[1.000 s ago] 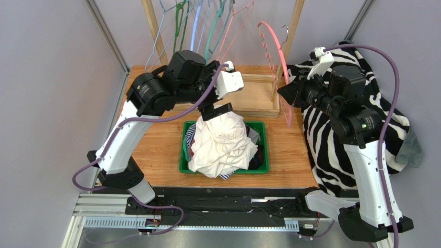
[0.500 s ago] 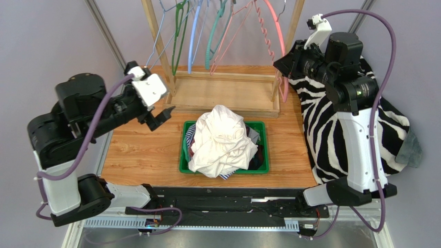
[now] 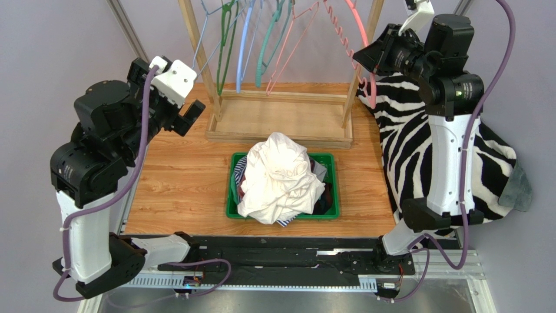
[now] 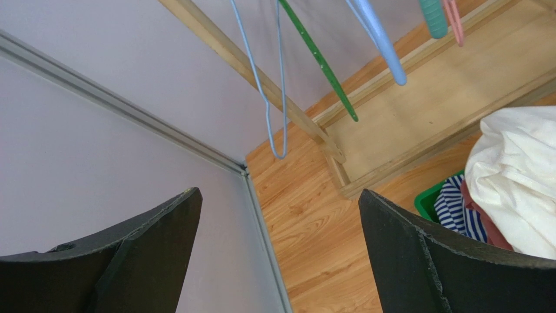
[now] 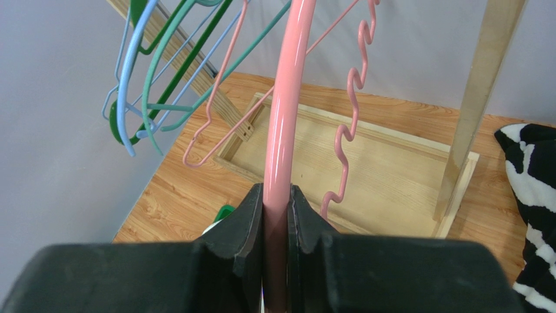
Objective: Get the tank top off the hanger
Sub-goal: Place the hanger at the clothesline.
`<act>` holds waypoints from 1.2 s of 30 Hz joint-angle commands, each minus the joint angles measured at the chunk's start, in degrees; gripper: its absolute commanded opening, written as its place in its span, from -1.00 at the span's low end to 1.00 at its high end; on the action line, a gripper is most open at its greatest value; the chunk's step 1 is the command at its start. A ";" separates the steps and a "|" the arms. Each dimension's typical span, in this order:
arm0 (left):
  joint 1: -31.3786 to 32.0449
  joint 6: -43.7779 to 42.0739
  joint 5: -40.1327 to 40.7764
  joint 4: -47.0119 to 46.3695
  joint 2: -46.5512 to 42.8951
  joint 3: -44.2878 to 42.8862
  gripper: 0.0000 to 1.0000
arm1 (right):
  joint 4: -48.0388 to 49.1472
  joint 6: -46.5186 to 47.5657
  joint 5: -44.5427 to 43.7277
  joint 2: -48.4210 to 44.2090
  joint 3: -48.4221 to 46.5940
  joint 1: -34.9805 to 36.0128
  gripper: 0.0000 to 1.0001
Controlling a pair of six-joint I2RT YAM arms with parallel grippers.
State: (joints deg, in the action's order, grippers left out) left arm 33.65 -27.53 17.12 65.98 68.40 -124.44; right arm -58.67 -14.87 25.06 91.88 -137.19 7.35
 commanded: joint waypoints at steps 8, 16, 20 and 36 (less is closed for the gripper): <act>-4.47 5.99 -10.53 2.49 1.82 -3.96 0.98 | 12.88 -2.97 4.56 5.77 -0.81 -1.55 -1.00; -4.47 7.93 -15.71 4.86 0.86 -2.21 0.96 | 13.15 -3.50 5.88 9.20 -2.65 -1.55 -1.00; -4.47 8.28 -17.90 5.92 -0.02 -0.11 0.95 | 13.23 -3.58 5.44 11.22 -2.82 -1.55 -1.00; -4.64 12.32 -26.09 5.93 4.28 4.38 0.95 | 15.60 -0.51 -1.23 4.38 13.25 1.87 -0.49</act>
State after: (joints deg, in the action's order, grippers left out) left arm 29.47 -16.78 -6.98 73.21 71.90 -119.37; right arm -43.11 -17.04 29.10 101.54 -127.83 7.55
